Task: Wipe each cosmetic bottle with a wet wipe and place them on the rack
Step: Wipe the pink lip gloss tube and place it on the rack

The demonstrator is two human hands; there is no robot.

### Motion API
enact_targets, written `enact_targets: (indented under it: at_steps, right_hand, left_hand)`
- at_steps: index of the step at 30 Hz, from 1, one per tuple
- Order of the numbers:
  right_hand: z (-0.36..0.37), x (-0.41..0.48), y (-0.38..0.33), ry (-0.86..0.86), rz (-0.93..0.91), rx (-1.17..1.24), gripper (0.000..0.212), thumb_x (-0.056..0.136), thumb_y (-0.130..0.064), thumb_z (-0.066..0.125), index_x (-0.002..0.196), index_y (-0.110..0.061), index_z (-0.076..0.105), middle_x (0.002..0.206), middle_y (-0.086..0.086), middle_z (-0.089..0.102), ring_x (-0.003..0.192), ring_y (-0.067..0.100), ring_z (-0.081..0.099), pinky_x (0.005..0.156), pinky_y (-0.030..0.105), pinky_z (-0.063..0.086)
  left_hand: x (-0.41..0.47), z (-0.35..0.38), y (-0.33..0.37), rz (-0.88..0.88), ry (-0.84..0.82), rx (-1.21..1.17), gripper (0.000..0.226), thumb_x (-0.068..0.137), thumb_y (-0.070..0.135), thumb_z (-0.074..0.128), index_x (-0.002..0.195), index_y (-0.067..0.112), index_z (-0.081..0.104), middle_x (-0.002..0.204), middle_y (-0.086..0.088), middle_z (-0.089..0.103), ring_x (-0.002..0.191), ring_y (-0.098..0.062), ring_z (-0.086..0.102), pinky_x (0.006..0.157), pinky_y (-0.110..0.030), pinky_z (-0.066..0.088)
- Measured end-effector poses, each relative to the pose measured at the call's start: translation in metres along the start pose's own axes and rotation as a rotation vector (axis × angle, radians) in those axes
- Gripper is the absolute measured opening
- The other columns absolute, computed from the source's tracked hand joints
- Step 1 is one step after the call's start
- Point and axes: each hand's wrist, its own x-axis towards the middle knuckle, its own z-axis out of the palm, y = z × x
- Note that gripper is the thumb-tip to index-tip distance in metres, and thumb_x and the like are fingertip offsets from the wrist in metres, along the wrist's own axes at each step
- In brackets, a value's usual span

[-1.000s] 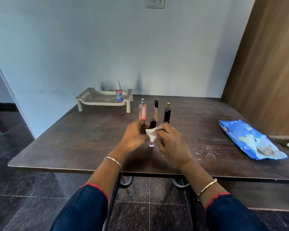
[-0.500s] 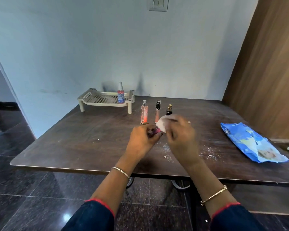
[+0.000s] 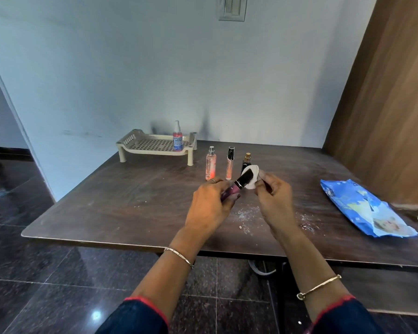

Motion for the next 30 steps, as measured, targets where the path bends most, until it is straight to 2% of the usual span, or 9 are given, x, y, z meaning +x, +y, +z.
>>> enact_targets:
  at_steps: [3, 7, 11, 13, 17, 19, 21, 26, 30]
  right_hand:
    - [-0.001, -0.002, -0.002, -0.06, 0.089, 0.154, 0.017, 0.094, -0.012, 0.056, 0.098, -0.02, 0.07, 0.092, -0.006, 0.073, 0.091, 0.011, 0.066, 0.086, 0.028, 0.054]
    - [0.0, -0.001, -0.004, 0.069, 0.09, 0.194, 0.016, 0.088, -0.008, 0.064, 0.103, -0.009, 0.07, 0.087, 0.001, 0.071, 0.077, 0.006, 0.064, 0.073, 0.021, 0.055]
    - [0.0, 0.006, -0.007, 0.182, 0.108, 0.271, 0.017, 0.085, -0.007, 0.068, 0.101, 0.0, 0.07, 0.098, 0.019, 0.071, 0.085, 0.015, 0.064, 0.088, 0.041, 0.054]
    - [-0.002, 0.008, -0.007, 0.214, 0.093, 0.251, 0.015, 0.085, -0.008, 0.069, 0.099, -0.004, 0.072, 0.096, 0.016, 0.071, 0.085, 0.015, 0.064, 0.089, 0.043, 0.054]
    - [-0.003, 0.003, -0.008, 0.344, -0.124, -0.153, 0.014, 0.085, -0.007, 0.067, 0.096, -0.016, 0.067, 0.091, -0.002, 0.06, 0.081, 0.011, 0.06, 0.081, 0.041, 0.053]
    - [-0.001, -0.006, -0.005, 0.297, -0.494, -0.488, 0.025, 0.083, 0.003, 0.063, 0.101, -0.013, 0.069, 0.095, 0.008, 0.06, 0.085, 0.016, 0.055, 0.079, 0.035, 0.05]
    - [0.008, -0.019, 0.002, 0.15, -0.679, -0.716, 0.03, 0.081, 0.008, 0.059, 0.108, -0.001, 0.068, 0.098, 0.017, 0.061, 0.084, 0.024, 0.055, 0.073, 0.033, 0.05]
    - [0.008, -0.03, 0.007, -0.06, -0.826, -1.015, 0.043, 0.083, -0.008, 0.041, 0.118, -0.009, 0.066, 0.097, 0.012, 0.064, 0.068, 0.027, 0.062, 0.046, 0.034, 0.049]
    - [-0.012, -0.006, 0.017, 0.08, -0.687, -0.946, 0.04, 0.085, 0.0, 0.043, 0.117, -0.007, 0.067, 0.094, 0.015, 0.062, 0.063, 0.029, 0.059, 0.048, 0.035, 0.051]
  left_hand:
    - [0.0, -0.001, 0.001, 0.025, 0.008, 0.006, 0.021, 0.083, 0.027, 0.069, 0.103, 0.022, 0.07, 0.091, 0.009, 0.062, 0.078, -0.012, 0.061, 0.077, -0.031, 0.052]
    - [0.001, 0.002, -0.002, 0.037, 0.084, -0.067, 0.022, 0.079, 0.021, 0.072, 0.101, 0.019, 0.072, 0.085, 0.007, 0.062, 0.071, -0.011, 0.06, 0.07, -0.031, 0.053]
    - [-0.003, 0.005, 0.001, -0.015, 0.178, -0.225, 0.027, 0.075, 0.015, 0.076, 0.101, 0.024, 0.071, 0.084, 0.012, 0.065, 0.075, -0.005, 0.062, 0.07, -0.014, 0.048]
    - [-0.007, 0.006, 0.0, -0.072, 0.195, -0.367, 0.028, 0.075, 0.012, 0.078, 0.096, 0.026, 0.069, 0.087, 0.015, 0.069, 0.078, -0.002, 0.065, 0.072, -0.016, 0.052]
    - [-0.012, 0.009, 0.002, -0.064, 0.239, -0.407, 0.031, 0.074, 0.011, 0.079, 0.093, 0.034, 0.068, 0.088, 0.014, 0.071, 0.08, -0.004, 0.067, 0.076, -0.027, 0.056]
    - [-0.011, 0.011, 0.006, -0.06, 0.259, -0.401, 0.032, 0.074, 0.01, 0.079, 0.091, 0.036, 0.067, 0.083, 0.02, 0.068, 0.077, -0.002, 0.066, 0.074, -0.024, 0.055]
    - [-0.008, 0.013, 0.007, -0.063, 0.274, -0.398, 0.03, 0.074, 0.007, 0.078, 0.097, 0.025, 0.07, 0.083, 0.019, 0.068, 0.076, 0.001, 0.066, 0.073, -0.018, 0.053]
    - [-0.01, 0.011, 0.0, -0.054, 0.27, -0.336, 0.051, 0.073, 0.002, 0.074, 0.12, 0.019, 0.062, 0.087, 0.01, 0.069, 0.078, -0.001, 0.064, 0.072, -0.016, 0.053]
    - [-0.014, 0.01, -0.003, -0.037, 0.273, -0.283, 0.045, 0.076, 0.02, 0.078, 0.118, 0.019, 0.064, 0.099, 0.009, 0.07, 0.086, -0.004, 0.066, 0.082, -0.026, 0.055]
